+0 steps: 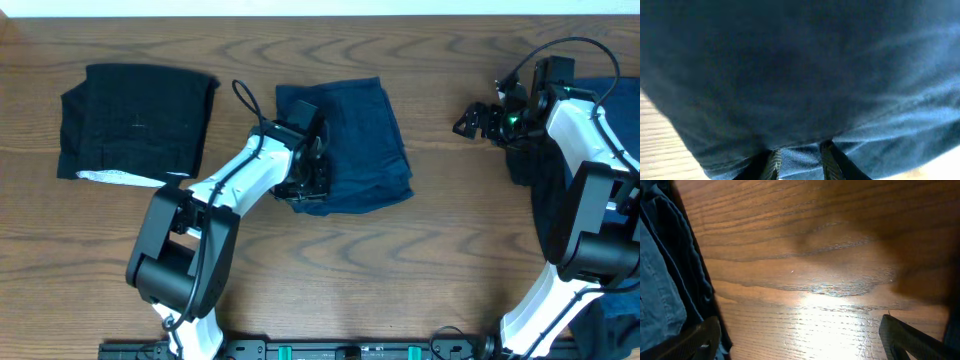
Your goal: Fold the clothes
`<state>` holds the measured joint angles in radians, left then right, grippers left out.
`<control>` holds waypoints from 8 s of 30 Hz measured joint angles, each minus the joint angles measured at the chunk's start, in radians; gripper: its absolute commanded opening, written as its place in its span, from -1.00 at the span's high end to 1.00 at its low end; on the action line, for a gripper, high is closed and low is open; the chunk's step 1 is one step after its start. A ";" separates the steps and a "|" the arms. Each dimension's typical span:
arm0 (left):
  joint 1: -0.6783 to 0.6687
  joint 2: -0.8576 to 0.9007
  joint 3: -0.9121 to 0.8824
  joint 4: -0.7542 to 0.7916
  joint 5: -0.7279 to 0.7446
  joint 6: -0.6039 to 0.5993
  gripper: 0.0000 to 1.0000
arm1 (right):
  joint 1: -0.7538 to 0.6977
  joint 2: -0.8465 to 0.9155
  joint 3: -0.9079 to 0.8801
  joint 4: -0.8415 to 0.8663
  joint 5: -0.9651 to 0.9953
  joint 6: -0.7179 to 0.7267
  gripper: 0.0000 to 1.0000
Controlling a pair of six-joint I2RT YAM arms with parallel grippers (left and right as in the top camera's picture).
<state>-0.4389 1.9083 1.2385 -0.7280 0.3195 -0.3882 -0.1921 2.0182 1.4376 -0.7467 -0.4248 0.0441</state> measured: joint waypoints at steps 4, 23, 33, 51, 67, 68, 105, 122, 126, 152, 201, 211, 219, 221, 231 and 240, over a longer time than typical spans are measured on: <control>0.060 0.000 0.000 -0.008 -0.118 0.030 0.40 | 0.000 0.000 0.000 0.000 0.003 0.000 -0.99; 0.234 -0.005 0.185 0.094 -0.404 0.171 0.12 | 0.000 0.000 0.000 0.000 0.008 0.000 -0.99; 0.087 -0.023 0.203 0.033 -0.292 -0.005 0.09 | 0.000 0.000 0.000 0.000 0.008 0.000 -0.99; -0.060 0.145 0.201 0.088 -0.135 -0.161 0.88 | 0.000 0.000 0.000 0.000 0.008 0.000 -0.98; 0.163 0.167 0.200 -0.201 -0.309 -0.022 0.81 | 0.000 0.000 0.000 0.000 0.008 0.000 -0.99; 0.183 0.166 0.200 -0.185 -0.332 -0.018 0.81 | 0.000 0.000 0.000 0.000 0.008 0.000 -0.99; 0.278 0.026 0.259 -0.198 -0.373 0.167 -0.76 | 0.000 0.000 0.000 0.000 0.008 0.000 -0.98; 0.296 0.203 0.255 -0.183 -0.238 0.187 -0.75 | 0.000 0.000 0.000 0.000 0.008 0.000 -0.98; 0.288 0.205 0.255 -0.189 -0.174 0.187 -0.75 | 0.000 0.000 0.000 0.000 0.008 0.000 -0.98; 0.245 0.054 0.254 -0.210 -0.217 0.198 -0.96 | 0.000 0.000 0.000 0.000 0.008 0.000 -0.99; 0.275 0.134 0.127 -0.050 -0.210 0.176 -0.53 | 0.000 0.000 0.000 0.000 0.008 0.000 -0.98; 0.274 0.134 0.127 -0.045 -0.159 0.170 0.09 | 0.000 0.000 0.000 0.000 0.008 0.000 -0.99; 0.274 0.134 0.123 -0.032 -0.116 0.161 0.88 | 0.000 0.000 0.000 0.000 0.007 0.000 -0.98; 0.272 0.134 0.122 -0.026 -0.105 0.161 0.88 | 0.000 0.000 0.000 0.000 0.008 0.000 -0.99; 0.274 0.134 0.124 -0.017 -0.093 0.207 0.88 | 0.000 0.000 0.000 0.000 0.008 0.000 -0.98; 0.263 0.109 0.167 0.003 -0.190 0.245 0.88 | 0.000 0.000 0.000 0.000 0.008 0.000 -0.98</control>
<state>-0.1761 2.0174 1.4052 -0.7254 0.1291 -0.1429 -0.1921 2.0186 1.4376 -0.7467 -0.4171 0.0437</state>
